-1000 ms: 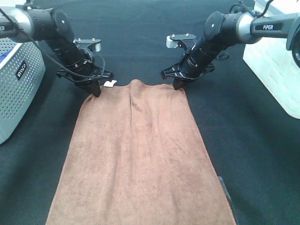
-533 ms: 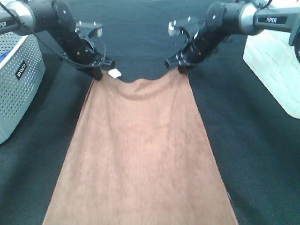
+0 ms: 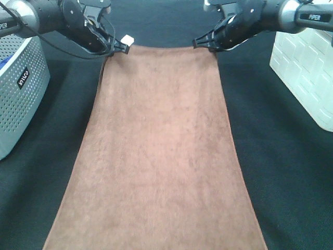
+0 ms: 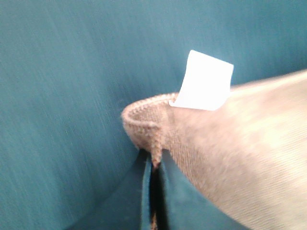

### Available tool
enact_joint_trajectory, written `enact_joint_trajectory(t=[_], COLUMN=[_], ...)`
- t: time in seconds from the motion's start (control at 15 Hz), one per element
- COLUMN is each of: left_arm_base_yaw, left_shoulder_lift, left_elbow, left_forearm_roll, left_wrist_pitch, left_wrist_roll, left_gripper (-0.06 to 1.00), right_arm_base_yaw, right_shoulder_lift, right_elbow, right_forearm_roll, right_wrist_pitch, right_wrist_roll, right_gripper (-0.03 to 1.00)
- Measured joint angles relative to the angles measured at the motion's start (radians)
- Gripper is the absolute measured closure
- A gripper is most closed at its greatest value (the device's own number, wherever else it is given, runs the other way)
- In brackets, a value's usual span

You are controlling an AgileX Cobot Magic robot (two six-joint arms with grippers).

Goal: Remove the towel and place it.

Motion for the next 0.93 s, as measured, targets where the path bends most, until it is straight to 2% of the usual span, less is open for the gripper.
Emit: enact_joint_trajectory(t=[0.33,0.93], left_arm_base_yaw=[0.000,0.000], left_shoulder_lift=[0.010,0.105], left_elbow=[0.000,0.000], left_forearm_roll=[0.005,0.007], left_wrist_pitch=[-0.150,-0.300], left_wrist_roll=[0.001,0.016], left_gripper=[0.94,0.94], right_arm_base_yaw=[-0.007,-0.009], right_shoulder_lift=[0.008,0.158], right_elbow=[-0.007,-0.182], right_forearm_roll=[0.020,0.060], right_wrist_pitch=[-0.100,-0.105], right_wrist_roll=[0.002,0.002], right_gripper=[0.97,0.97])
